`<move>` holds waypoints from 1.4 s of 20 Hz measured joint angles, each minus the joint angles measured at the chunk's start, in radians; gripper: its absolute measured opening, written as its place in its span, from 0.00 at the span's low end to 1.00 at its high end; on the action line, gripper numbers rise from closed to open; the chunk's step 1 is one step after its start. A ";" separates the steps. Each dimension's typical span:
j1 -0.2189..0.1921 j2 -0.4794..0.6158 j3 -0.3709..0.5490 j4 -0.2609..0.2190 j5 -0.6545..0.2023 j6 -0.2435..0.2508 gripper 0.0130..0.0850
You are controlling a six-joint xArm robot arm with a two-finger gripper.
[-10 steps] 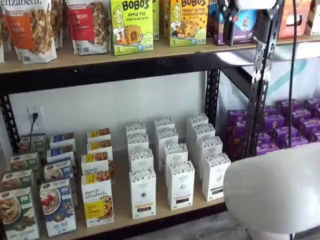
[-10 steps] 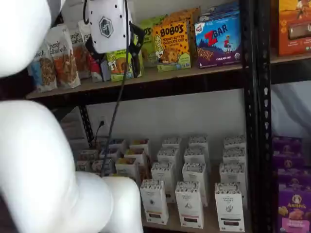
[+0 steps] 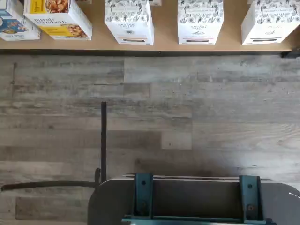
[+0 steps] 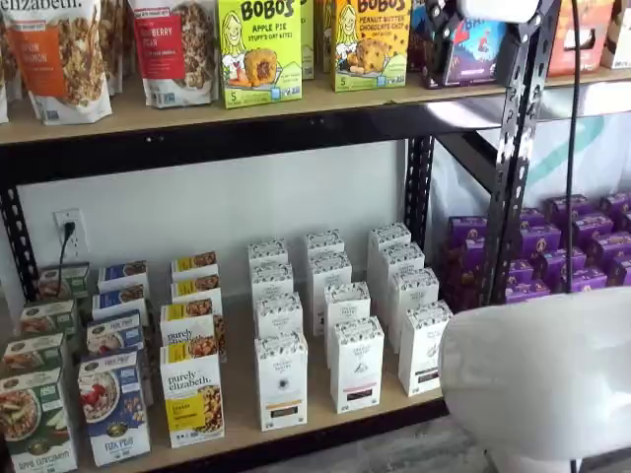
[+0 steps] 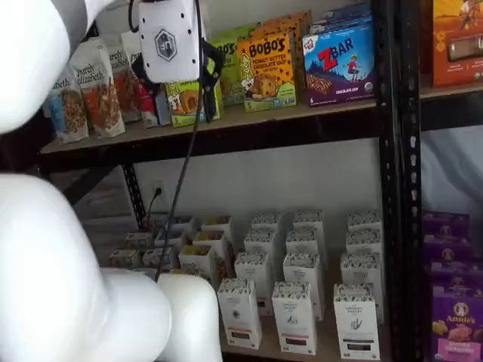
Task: Pick up the white box with a yellow strip in the middle, on the bottom shelf, the fourth box from the left
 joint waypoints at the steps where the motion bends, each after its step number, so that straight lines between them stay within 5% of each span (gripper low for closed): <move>1: 0.005 -0.001 0.004 -0.003 -0.004 0.003 1.00; 8: 0.067 -0.011 0.064 -0.028 -0.062 0.052 1.00; 28: 0.365 -0.009 0.415 -0.150 -0.432 0.327 1.00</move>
